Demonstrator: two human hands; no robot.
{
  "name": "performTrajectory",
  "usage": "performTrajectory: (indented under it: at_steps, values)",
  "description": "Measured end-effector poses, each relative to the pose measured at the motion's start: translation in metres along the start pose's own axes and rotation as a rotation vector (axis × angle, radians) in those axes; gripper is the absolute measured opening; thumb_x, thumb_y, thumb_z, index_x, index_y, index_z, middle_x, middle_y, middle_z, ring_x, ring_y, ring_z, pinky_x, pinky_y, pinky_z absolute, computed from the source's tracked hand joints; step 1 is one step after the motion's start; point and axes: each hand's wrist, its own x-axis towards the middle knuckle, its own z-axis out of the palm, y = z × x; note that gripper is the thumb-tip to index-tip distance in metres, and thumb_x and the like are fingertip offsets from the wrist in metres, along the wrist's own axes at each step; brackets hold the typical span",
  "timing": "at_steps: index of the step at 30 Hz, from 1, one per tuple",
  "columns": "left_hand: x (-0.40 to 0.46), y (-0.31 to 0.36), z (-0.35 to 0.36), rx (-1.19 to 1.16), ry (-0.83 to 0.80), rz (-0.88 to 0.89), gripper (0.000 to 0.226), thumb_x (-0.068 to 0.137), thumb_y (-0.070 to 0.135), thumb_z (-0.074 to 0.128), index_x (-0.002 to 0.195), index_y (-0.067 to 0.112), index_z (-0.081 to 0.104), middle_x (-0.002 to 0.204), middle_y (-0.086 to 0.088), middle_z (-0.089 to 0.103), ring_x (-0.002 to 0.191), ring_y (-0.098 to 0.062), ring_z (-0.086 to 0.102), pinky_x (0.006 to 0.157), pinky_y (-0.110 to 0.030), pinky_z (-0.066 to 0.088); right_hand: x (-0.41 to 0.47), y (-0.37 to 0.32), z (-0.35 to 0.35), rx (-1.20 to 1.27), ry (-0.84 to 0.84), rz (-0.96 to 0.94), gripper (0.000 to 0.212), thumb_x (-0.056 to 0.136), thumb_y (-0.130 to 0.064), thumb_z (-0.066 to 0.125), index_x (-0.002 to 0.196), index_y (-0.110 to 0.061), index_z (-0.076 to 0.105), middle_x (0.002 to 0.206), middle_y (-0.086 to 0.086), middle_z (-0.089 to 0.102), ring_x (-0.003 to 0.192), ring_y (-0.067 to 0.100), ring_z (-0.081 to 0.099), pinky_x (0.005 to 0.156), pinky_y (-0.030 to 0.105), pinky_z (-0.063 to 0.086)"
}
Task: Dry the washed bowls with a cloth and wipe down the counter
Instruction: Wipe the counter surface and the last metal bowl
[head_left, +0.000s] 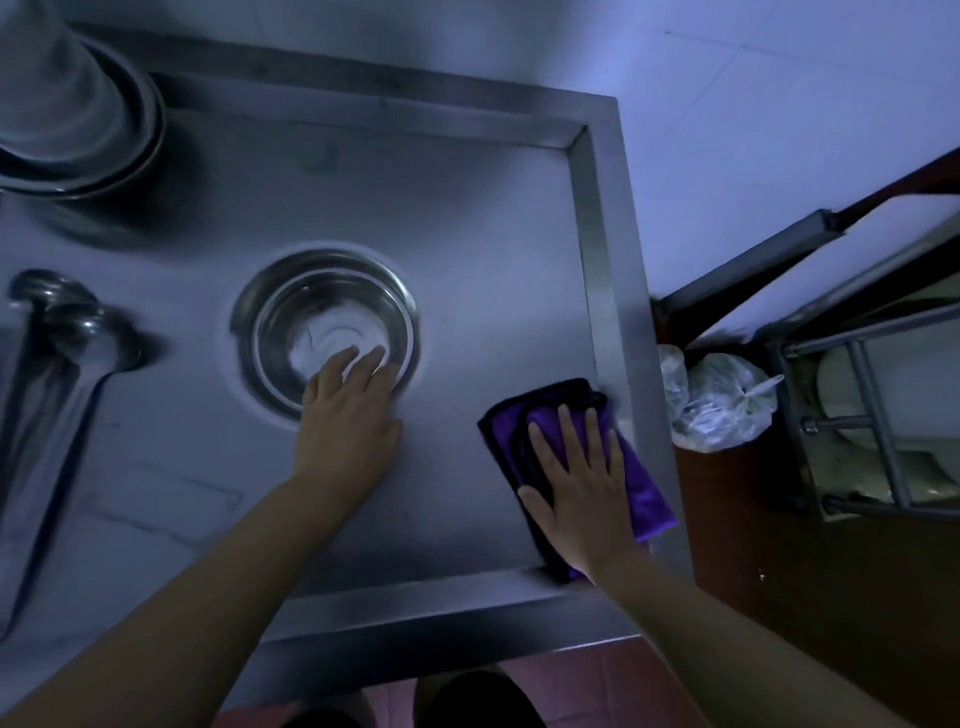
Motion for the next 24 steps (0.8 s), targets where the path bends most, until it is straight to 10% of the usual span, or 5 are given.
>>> performTrajectory:
  at_steps: [8,24]
  values:
    - [-0.081,-0.068,-0.027,-0.002,-0.021,-0.120,0.055,0.066,0.019,0.057,0.117,0.001,0.061,0.128,-0.017,0.057,0.121,-0.042,0.047,0.096,-0.052,0.039,0.019,-0.075,-0.007,0.038,-0.035,0.303,0.070,0.090,-0.065,0.021,0.150,-0.030,0.014,0.158,0.012,0.010,0.144,0.040,0.001,0.111,0.062,0.011]
    - [-0.179,-0.201,-0.065,-0.037,0.142,-0.450,0.046,0.074,-0.001,0.067,0.119,-0.003,0.059,0.127,-0.020,0.058,0.121,-0.041,0.043,0.103,-0.045,0.029,0.039,-0.322,-0.007,0.101,-0.021,-0.023,0.073,0.090,-0.062,0.019,0.149,-0.030,-0.010,0.157,0.013,-0.014,0.139,0.039,-0.025,0.108,0.062,-0.014]
